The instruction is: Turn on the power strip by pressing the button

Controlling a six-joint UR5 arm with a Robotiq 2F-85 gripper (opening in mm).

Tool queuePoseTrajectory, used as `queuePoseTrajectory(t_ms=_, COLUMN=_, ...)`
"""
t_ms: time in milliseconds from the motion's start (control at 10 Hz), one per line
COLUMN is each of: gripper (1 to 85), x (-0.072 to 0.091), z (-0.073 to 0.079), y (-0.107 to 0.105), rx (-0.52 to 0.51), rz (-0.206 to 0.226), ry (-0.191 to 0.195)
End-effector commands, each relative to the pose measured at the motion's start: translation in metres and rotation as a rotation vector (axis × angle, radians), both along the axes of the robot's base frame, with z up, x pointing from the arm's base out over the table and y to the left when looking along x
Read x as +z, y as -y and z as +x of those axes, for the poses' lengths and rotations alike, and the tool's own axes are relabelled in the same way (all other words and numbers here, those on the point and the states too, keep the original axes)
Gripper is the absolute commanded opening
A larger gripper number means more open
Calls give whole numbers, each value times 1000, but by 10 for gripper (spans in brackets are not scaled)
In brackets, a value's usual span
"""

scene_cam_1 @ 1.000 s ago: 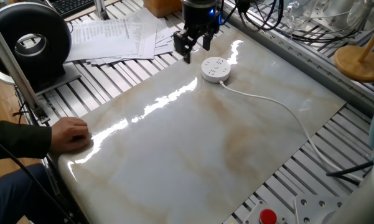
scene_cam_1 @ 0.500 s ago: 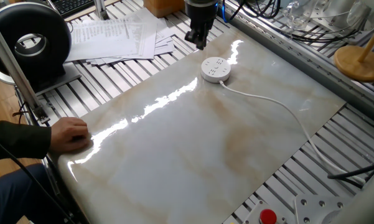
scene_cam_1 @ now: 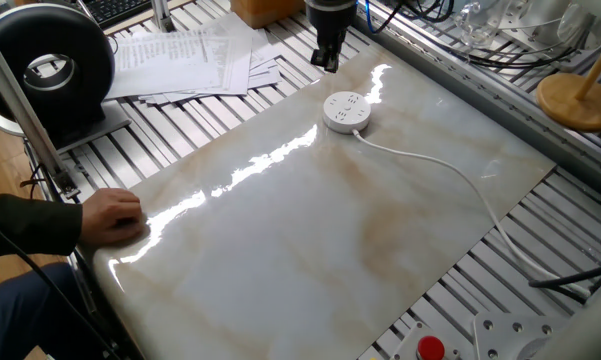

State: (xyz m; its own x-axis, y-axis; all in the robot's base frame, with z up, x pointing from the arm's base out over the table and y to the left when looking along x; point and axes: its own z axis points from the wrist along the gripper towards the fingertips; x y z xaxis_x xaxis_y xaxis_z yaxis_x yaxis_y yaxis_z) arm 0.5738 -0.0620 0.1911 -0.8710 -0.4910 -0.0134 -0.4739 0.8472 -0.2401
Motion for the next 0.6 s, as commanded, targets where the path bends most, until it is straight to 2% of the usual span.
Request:
queuePoseTrajectory(t_ms=0, gripper=10, x=4, z=11, y=9, rx=40, rz=-29, ry=48)
queuePoseTrajectory(t_ms=100, gripper=10, x=6, z=16, y=13, rx=41, rz=-47, ry=67)
queuePoseTrajectory(t_ms=200, gripper=10, x=13, z=30, y=26, rx=96, rz=-114, ry=112)
queuePoseTrajectory(t_ms=300, gripper=10, x=6, z=25, y=7, rx=140, rz=-41, ry=82)
queuePoseTrajectory(t_ms=400, gripper=10, x=0, z=12, y=-13, rx=132, rz=41, ry=36)
queuePoseTrajectory(t_ms=500, gripper=10, x=-3, z=-2, y=-17, rx=109, rz=66, ry=-14)
